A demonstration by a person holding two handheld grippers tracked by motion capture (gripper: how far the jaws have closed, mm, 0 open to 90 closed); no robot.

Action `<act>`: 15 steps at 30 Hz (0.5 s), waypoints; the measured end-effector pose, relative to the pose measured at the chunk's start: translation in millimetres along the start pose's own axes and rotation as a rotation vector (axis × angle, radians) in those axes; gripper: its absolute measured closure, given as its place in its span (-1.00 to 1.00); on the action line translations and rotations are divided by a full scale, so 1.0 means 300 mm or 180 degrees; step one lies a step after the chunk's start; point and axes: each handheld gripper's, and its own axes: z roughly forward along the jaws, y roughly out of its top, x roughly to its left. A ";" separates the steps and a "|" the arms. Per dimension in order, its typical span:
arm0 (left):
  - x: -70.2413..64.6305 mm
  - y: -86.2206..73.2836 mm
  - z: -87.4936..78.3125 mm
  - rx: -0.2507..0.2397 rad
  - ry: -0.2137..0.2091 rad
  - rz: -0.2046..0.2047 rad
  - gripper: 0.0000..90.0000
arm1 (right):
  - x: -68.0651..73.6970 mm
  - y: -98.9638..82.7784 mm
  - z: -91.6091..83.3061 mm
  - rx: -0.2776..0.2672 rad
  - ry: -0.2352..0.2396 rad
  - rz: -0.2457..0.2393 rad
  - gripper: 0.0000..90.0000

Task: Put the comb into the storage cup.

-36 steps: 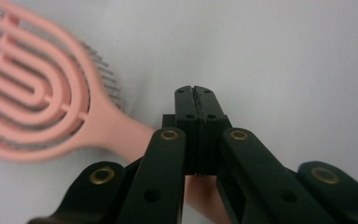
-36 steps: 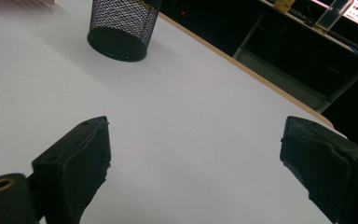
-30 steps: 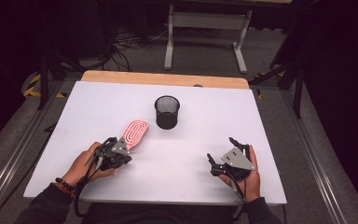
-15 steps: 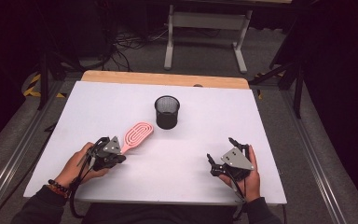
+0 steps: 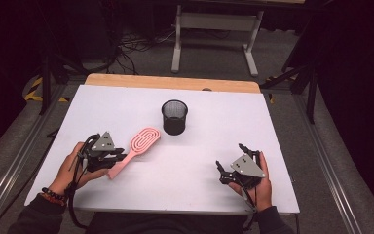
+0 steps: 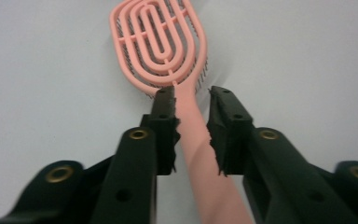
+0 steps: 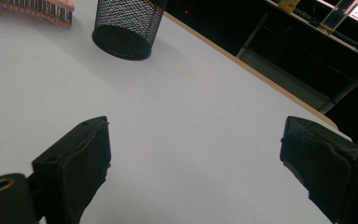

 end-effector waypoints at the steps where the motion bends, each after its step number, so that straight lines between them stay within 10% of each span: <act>1: 0.001 0.000 0.004 0.0012 0.0001 -0.0048 0.47 | 0.000 -0.001 0.000 0.0002 0.0000 0.0010 -0.79; 10: 0.012 0.007 0.082 0.0305 0.0195 -0.0516 -0.60 | 0.001 -0.003 0.006 0.0028 0.0012 0.0014 -0.80; 15: 0.020 0.011 0.121 0.0449 0.0124 -0.0638 -0.75 | 0.000 -0.005 0.009 0.0044 -0.0010 0.0040 -0.80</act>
